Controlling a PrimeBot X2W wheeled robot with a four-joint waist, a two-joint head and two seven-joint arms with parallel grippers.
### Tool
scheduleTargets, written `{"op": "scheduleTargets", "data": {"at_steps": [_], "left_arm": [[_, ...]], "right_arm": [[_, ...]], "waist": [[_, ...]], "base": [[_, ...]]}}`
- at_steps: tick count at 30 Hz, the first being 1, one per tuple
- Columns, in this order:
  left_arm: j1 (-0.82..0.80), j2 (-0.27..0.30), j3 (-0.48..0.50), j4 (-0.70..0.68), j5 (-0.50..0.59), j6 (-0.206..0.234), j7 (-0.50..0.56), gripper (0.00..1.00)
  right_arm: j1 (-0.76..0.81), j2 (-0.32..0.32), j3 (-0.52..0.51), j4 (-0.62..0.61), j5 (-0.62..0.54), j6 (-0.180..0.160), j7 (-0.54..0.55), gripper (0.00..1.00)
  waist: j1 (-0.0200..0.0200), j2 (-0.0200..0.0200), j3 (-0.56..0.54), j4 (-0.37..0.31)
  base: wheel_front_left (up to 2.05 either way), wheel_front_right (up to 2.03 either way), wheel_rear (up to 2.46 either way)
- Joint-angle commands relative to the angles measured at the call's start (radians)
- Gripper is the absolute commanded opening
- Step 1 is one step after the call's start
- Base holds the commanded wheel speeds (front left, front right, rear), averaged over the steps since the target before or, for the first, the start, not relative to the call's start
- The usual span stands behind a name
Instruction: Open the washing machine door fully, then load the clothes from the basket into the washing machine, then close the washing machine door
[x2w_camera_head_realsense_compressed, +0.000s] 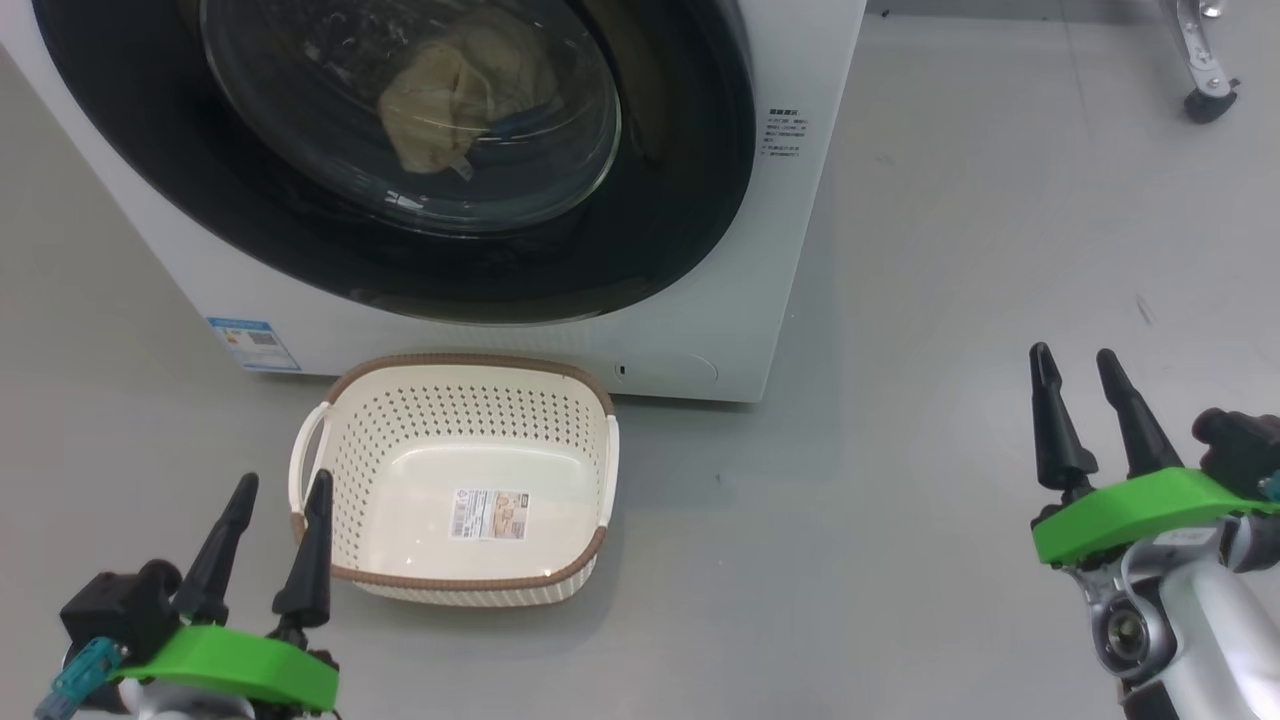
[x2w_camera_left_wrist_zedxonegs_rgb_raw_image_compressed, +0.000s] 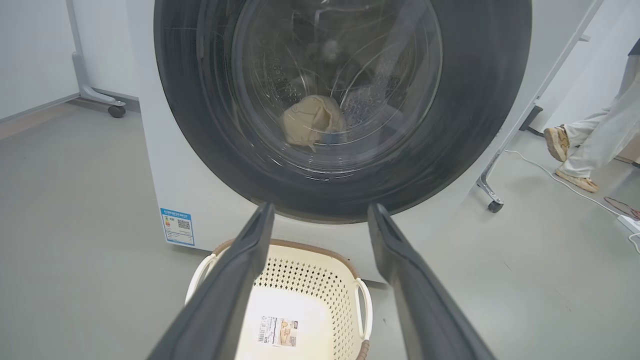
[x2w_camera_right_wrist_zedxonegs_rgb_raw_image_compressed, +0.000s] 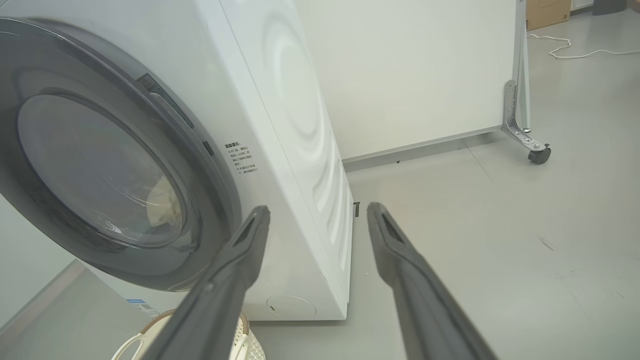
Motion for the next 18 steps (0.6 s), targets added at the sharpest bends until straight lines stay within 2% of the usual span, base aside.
{"op": "scheduleTargets", "data": {"at_steps": [1,18], "left_arm": [[-0.028,0.031,0.049,-0.028,0.004,0.000,-0.007,1.00],[-0.013,0.030,0.066,-0.049,0.020,0.000,-0.007,1.00]], "right_arm": [[-0.012,-0.023,0.008,-0.034,-0.007,-0.003,-0.006,1.00],[-0.002,-0.021,-0.009,-0.037,-0.011,-0.003,-0.006,1.00]], "waist": [[0.0000,0.0000,0.000,-0.001],[0.0000,0.0000,-0.002,-0.013]], "base": [[0.00,0.00,0.00],[0.00,0.00,0.00]]}}
